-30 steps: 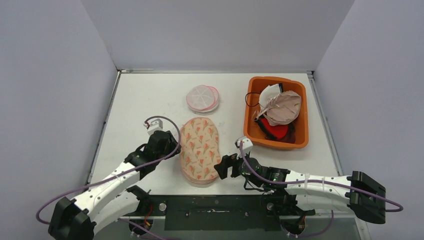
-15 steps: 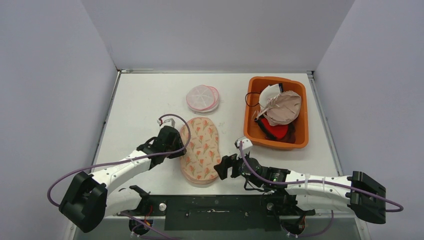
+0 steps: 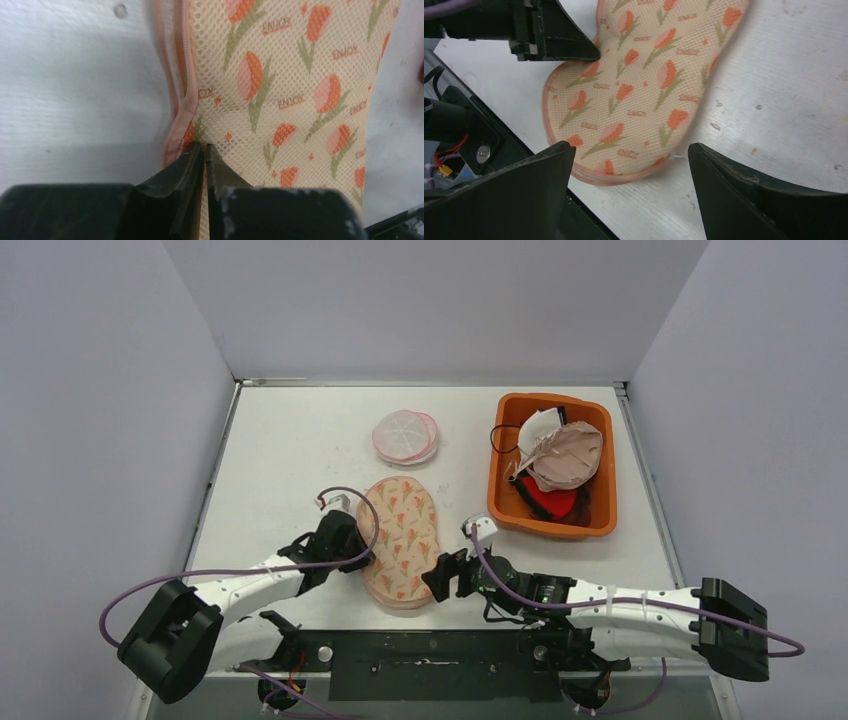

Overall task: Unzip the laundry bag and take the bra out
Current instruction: Close the laundry bag at the center of the board.

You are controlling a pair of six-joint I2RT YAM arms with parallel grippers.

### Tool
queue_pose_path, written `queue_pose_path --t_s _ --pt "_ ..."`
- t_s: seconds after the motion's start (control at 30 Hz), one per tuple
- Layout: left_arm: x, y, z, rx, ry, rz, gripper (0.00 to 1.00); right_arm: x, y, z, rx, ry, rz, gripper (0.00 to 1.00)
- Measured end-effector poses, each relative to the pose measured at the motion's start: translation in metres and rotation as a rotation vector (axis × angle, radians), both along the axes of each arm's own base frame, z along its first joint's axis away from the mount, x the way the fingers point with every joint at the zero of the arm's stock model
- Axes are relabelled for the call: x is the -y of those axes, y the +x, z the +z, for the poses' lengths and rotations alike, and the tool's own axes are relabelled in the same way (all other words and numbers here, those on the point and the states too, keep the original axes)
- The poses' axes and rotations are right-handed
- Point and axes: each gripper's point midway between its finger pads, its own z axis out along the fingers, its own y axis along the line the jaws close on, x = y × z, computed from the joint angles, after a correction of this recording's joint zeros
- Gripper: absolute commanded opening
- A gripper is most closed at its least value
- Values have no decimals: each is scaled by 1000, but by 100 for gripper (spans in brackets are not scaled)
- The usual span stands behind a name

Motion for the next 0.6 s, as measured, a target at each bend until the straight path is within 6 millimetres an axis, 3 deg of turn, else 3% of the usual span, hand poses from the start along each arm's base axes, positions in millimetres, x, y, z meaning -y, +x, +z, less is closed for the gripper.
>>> queue_pose_path --t_s 0.1,0.2,0.37,0.53,0.6 --pt "10 -11 -6 0 -42 7 7 -15 -8 0 -12 -13 35 83" --pt "27 -19 0 24 -88 2 7 -21 -14 -15 -46 -44 42 80" --pt "38 -24 11 55 -160 38 12 -7 -9 -43 -95 -133 -39 78" --pt "42 -31 15 63 -201 61 19 21 27 -54 -143 -153 -193 78" --pt "43 -34 15 64 -194 56 28 34 43 -55 -153 -154 -252 81"
